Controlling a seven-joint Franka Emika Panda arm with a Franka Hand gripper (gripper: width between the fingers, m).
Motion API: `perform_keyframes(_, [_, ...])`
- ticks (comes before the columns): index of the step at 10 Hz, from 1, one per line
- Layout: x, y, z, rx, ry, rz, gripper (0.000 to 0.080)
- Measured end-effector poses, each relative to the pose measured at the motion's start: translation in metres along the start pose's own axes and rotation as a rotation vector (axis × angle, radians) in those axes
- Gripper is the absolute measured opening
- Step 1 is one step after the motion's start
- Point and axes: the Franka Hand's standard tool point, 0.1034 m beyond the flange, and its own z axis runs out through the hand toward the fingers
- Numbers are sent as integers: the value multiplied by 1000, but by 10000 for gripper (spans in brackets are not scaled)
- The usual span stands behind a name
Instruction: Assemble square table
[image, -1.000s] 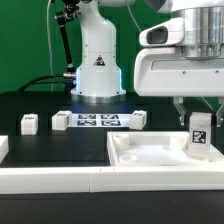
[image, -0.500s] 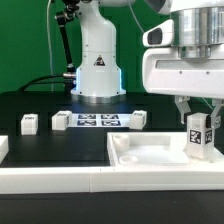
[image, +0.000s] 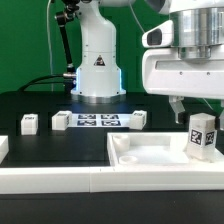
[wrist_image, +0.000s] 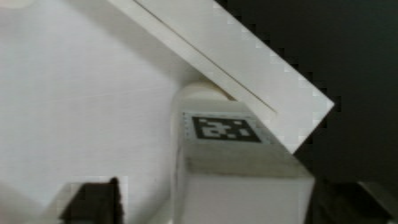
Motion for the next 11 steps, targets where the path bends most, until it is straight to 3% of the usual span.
perform_keyframes(5, [0,-1,0,0,2,-431,649])
perform_keyframes(7, [-4,-3,-1,-23,9,-675,649])
perform_keyframes(11, [-5,-2,1,-28,3,-1026,649])
